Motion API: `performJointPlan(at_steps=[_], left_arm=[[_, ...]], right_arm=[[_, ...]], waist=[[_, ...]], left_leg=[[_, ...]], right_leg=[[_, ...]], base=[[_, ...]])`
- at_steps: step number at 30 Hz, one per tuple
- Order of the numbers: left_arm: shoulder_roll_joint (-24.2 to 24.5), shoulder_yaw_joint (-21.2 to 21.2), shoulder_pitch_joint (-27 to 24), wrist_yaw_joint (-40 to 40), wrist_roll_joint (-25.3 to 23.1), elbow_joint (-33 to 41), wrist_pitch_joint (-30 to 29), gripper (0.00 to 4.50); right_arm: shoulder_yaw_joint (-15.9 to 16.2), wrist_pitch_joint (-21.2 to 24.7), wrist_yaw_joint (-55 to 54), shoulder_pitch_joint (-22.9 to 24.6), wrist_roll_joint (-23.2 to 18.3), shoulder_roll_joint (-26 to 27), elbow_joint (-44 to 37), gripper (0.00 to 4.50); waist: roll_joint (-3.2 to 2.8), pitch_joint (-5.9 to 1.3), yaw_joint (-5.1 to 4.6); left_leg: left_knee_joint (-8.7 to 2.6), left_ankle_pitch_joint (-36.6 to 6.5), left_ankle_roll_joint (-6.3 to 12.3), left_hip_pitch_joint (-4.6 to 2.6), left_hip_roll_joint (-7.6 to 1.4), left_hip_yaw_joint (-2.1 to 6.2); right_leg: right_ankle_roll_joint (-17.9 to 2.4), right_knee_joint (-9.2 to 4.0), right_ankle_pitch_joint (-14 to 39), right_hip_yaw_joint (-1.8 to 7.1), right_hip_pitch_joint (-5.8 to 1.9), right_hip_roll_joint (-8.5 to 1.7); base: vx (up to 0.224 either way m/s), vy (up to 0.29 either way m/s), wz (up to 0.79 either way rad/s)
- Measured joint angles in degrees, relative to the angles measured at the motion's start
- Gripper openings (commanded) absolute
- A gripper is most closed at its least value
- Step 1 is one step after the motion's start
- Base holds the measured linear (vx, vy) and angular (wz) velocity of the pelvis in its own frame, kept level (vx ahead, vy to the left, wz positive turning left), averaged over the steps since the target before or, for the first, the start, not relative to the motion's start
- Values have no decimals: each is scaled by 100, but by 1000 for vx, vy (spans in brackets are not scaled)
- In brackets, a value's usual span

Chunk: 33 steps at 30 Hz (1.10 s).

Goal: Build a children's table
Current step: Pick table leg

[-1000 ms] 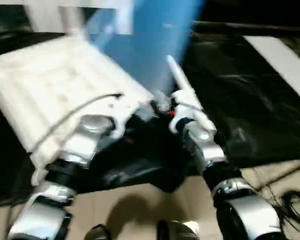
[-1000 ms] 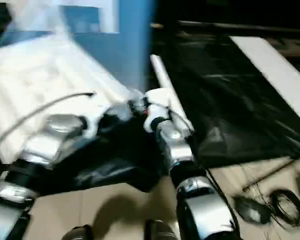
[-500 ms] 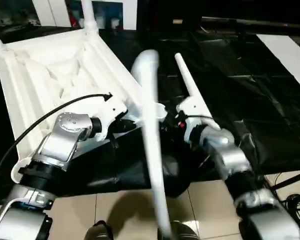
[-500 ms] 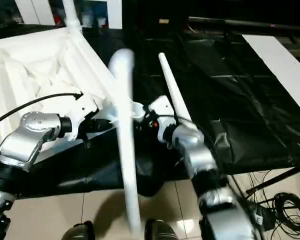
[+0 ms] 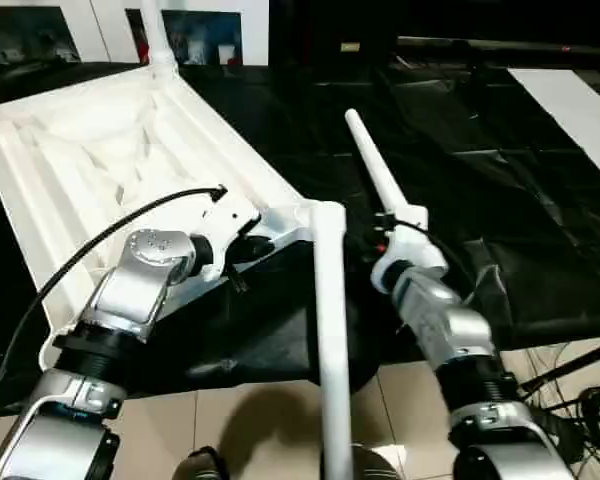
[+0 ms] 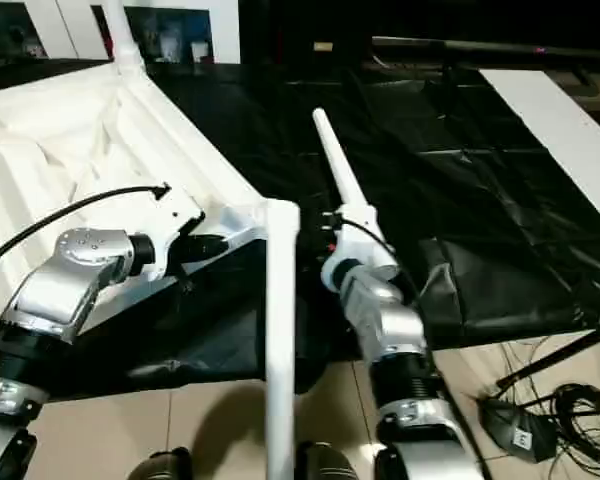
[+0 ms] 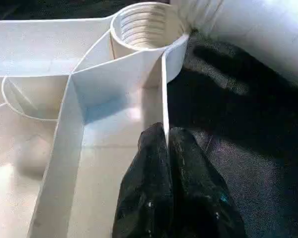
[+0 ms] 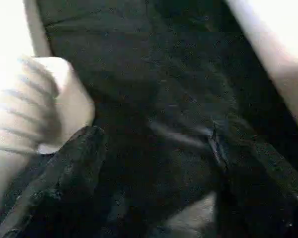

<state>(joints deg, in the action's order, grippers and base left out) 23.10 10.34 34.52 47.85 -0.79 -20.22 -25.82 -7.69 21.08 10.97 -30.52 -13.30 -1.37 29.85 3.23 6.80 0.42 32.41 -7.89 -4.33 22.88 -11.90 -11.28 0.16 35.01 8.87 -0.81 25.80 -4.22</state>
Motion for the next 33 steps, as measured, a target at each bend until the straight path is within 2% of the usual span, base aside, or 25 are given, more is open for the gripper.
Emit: performJointPlan(at_steps=[3, 15, 17, 19, 22, 28, 30, 33], left_arm=[[55, -3, -16, 0, 0, 23, -38, 0], [199, -2, -141, -24, 6, 117, 83, 0], [198, -3, -128, -29, 17, 104, 51, 44], [205, -6, -109, -51, 46, 95, -44, 44], [224, -9, -104, -95, 48, 61, -4, 75], [95, -291, -67, -209, 262, -2, -2, 75], [32, -521, 49, -202, 522, 198, -298, 75], [17, -737, 303, -57, 913, 646, -1010, 112]], right_arm=[[-82, 237, -114, 74, -5, 9, -210, 383], [76, 431, -195, 90, 42, 74, -299, 383], [81, 483, -211, 91, 47, 87, -334, 388], [99, 520, -227, 106, 48, 89, -377, 388], [139, 528, -242, 124, 49, 79, -397, 388], [149, 592, -256, 145, 64, 77, -458, 388], [146, 612, -281, 152, 71, 69, -473, 388], [147, 625, -296, 152, 73, 60, -474, 388]], waist=[[1, -1, -4], [27, -19, -9], [27, -19, -9], [27, -19, -8], [27, -18, -2], [27, -18, 20], [27, -18, 58], [27, -18, 108]], left_leg=[[-1, 1, -2, -11, -3, 3], [18, 2, -3, -20, -3, 4], [19, 2, -3, -21, -3, 4], [19, 2, -3, -23, -3, 4], [19, 2, -3, -24, -3, 4], [23, 2, -4, -20, -3, 4], [27, 3, -5, -16, -3, 4], [33, 3, -5, -16, -2, 3]], right_leg=[[0, 2, -9, -1, 0, 6], [1, 1, -29, 2, -2, 6], [0, 2, -34, 3, -2, 6], [0, 3, -38, 3, -2, 6], [0, 4, -39, 2, -2, 6], [3, 3, -44, 2, -2, 6], [-1, 2, -48, 2, -1, 6], [-1, 3, -51, 4, -2, 3]], base=[[0, 0, 0], [0, 0, 0], [0, 0, 0], [0, 0, 0], [0, 0, 0], [0, 0, 0], [0, 0, 0], [0, 0, 0]])
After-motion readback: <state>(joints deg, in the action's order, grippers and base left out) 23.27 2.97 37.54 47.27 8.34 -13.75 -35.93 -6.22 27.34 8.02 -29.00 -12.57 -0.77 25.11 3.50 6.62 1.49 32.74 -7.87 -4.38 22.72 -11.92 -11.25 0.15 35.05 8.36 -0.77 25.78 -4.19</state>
